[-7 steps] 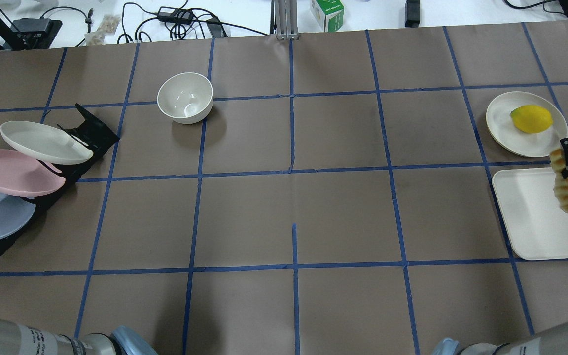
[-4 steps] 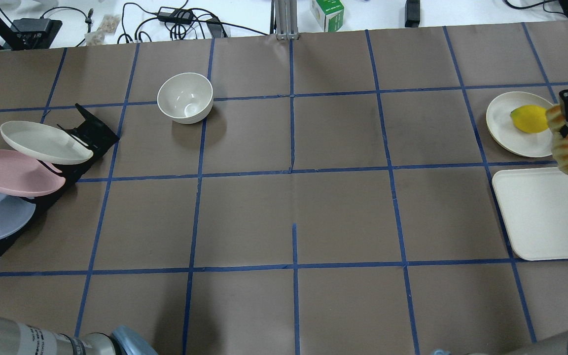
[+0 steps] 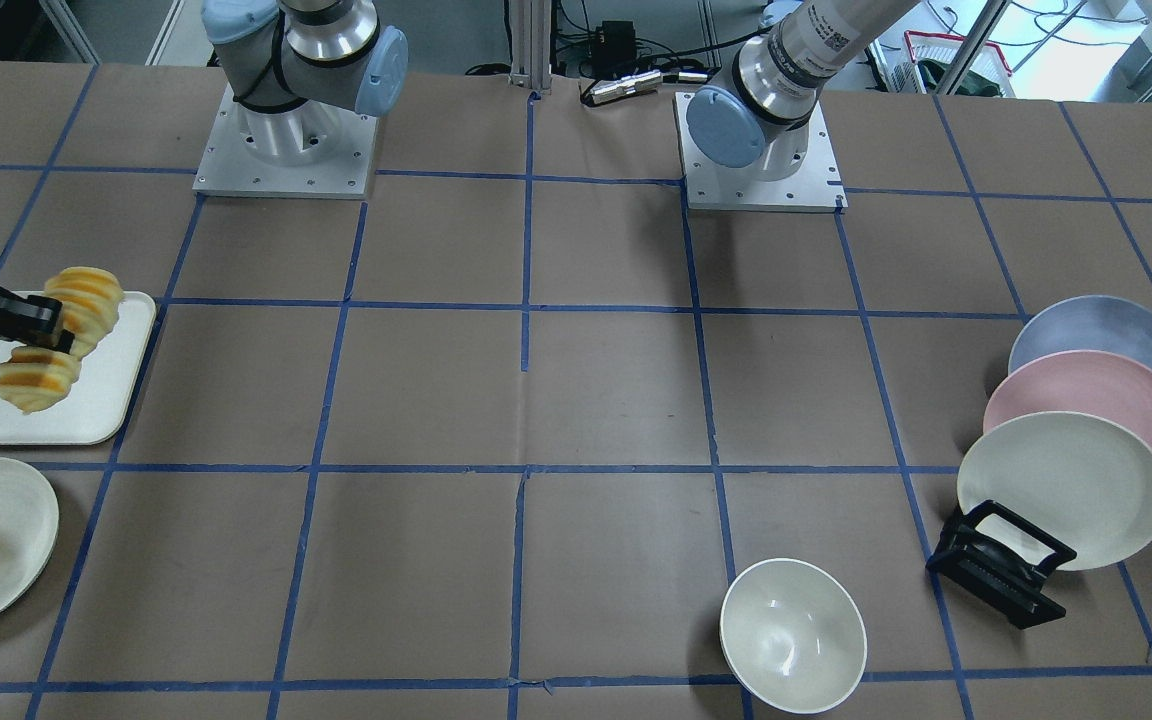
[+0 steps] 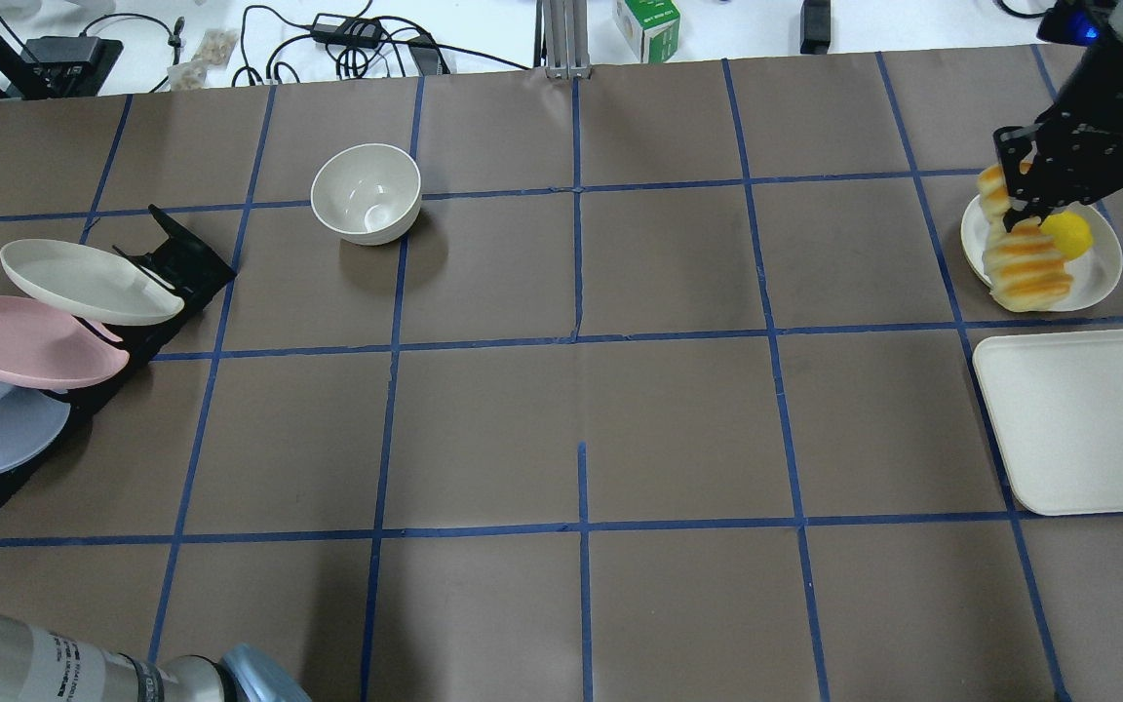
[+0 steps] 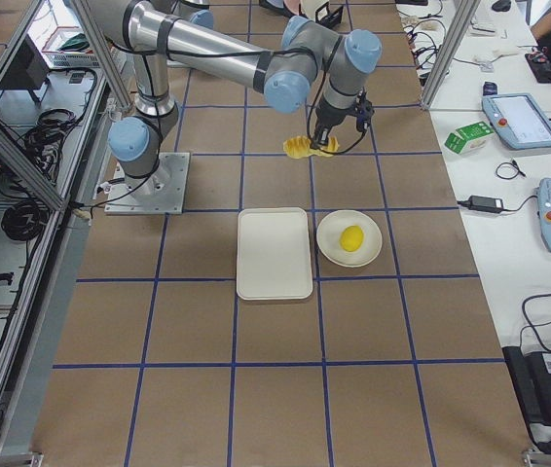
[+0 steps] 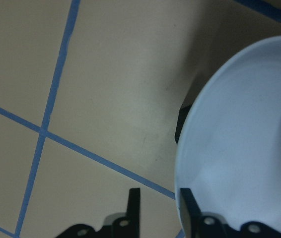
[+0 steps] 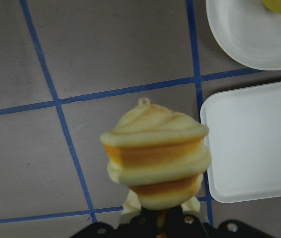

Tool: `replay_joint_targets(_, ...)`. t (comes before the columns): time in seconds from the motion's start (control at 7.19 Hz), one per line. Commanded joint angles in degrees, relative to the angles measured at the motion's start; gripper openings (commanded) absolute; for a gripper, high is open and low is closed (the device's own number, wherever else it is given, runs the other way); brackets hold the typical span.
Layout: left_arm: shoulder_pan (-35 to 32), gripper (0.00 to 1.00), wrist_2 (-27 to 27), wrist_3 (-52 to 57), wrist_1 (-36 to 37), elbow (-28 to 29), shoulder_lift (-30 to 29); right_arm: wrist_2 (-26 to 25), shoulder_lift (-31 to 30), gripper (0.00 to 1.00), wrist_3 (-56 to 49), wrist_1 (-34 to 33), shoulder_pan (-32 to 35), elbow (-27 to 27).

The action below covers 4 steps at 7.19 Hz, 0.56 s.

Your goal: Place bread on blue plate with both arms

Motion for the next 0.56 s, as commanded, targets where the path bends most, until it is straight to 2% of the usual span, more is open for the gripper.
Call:
replay_joint_targets(0.0,0.1,0.38,0.1,-0.4,0.2,0.0,-1.0,1.1,-0.9,0.0,6.4,0.3,4.6,-0.1)
replay_joint_targets(0.14,0.1,0.22,0.3,-0.4,0.0,0.0,-1.1,1.3,-0.9,0.0,8.6,0.2,6.0,-0.1)
replay_joint_targets(0.28,0.0,0.15,0.0,-0.3,-0.2,0.0,-1.8,2.1,-0.9,0.0,11.4,0.3,7.7,-0.1)
replay_joint_targets(0.42,0.0,0.03,0.0,-0.3,0.0,0.1,-2.0,2.6,-1.0,0.0,13.7,0.1,9.7,-0.1)
